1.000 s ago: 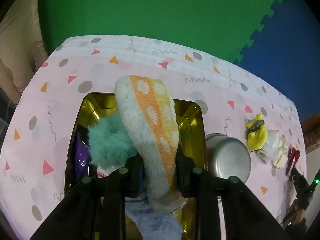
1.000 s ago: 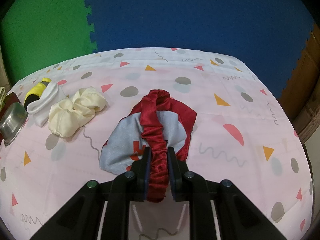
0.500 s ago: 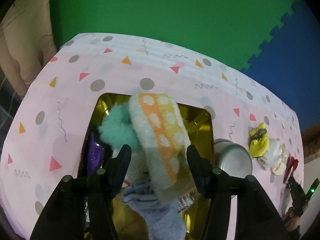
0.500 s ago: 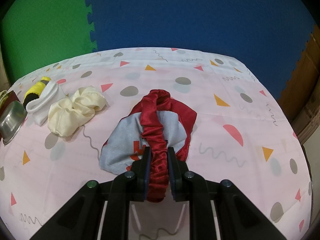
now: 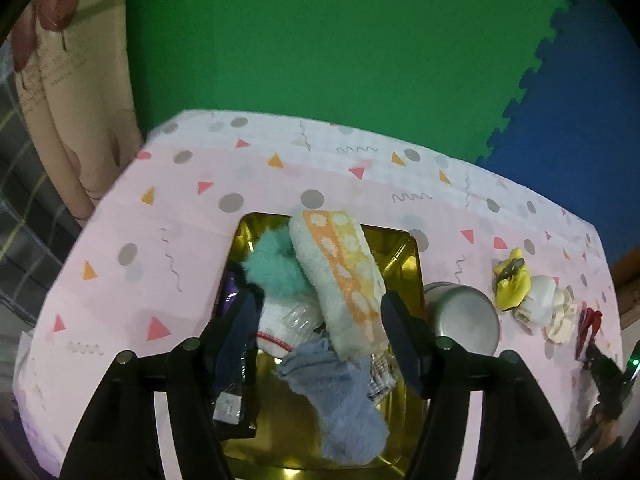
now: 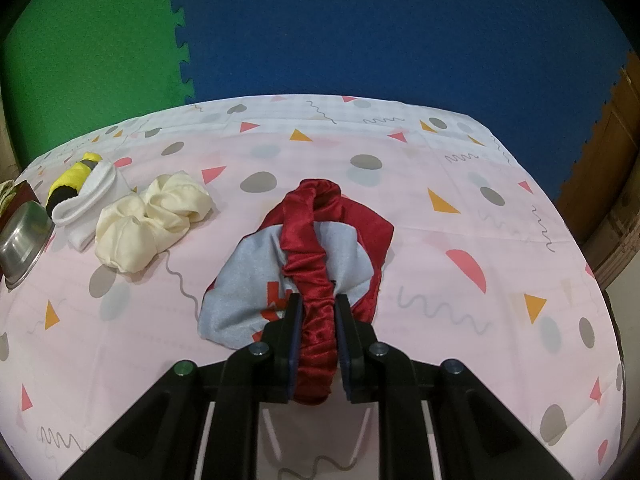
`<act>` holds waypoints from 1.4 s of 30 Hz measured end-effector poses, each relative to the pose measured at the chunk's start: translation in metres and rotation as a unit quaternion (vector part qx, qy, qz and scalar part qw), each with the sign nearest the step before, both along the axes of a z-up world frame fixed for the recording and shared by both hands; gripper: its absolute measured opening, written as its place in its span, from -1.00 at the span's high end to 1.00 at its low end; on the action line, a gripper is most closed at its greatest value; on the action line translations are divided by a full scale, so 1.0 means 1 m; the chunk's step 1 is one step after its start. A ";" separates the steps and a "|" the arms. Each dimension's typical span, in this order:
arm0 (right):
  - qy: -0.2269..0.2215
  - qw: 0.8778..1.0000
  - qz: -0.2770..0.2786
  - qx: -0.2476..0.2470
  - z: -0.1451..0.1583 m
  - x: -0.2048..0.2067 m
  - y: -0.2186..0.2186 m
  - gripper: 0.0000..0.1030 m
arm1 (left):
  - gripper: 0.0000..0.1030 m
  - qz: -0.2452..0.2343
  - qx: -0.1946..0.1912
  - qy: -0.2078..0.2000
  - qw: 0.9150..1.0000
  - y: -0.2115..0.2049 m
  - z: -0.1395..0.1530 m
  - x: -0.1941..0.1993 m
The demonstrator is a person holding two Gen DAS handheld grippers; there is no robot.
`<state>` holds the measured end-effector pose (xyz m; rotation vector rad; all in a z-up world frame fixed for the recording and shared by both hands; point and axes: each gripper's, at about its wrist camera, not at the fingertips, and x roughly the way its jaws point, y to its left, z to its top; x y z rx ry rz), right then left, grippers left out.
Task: Organize soft objects
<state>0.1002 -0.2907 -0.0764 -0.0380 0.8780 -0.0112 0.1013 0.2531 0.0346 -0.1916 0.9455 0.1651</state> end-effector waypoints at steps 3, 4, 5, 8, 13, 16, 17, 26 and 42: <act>0.000 1.000 0.000 -0.001 0.000 0.000 0.001 0.67 | -0.20 0.006 0.007 -0.027 1.000 -0.003 0.004 -0.014; 0.000 1.000 0.000 -0.003 0.000 0.000 0.002 0.67 | -0.20 0.006 0.008 -0.032 0.999 -0.003 0.005 -0.016; 0.000 1.000 0.001 -0.005 0.000 0.000 0.001 0.67 | -0.20 0.005 0.009 -0.039 0.999 -0.005 0.006 -0.020; -0.001 1.000 0.001 -0.010 0.001 -0.001 0.002 0.67 | -0.20 0.012 0.014 -0.059 0.998 -0.008 0.007 -0.030; -0.001 1.000 0.000 -0.010 0.002 -0.001 0.001 0.67 | -0.21 0.028 0.016 -0.090 0.995 -0.010 0.002 -0.045; -0.001 1.000 0.000 -0.009 0.002 -0.001 0.001 0.67 | -0.21 0.029 0.011 -0.073 0.997 -0.011 -0.004 -0.046; -0.001 1.000 0.000 -0.010 0.002 -0.001 0.002 0.67 | -0.21 0.032 0.017 -0.069 0.997 -0.012 -0.006 -0.047; -0.001 1.000 -0.002 -0.023 0.002 -0.001 0.002 0.63 | -0.27 0.010 0.064 -0.063 0.996 -0.038 -0.024 -0.054; -0.001 1.000 -0.003 -0.028 0.002 -0.001 0.003 0.63 | -0.38 0.029 0.090 -0.054 0.994 -0.041 -0.031 -0.060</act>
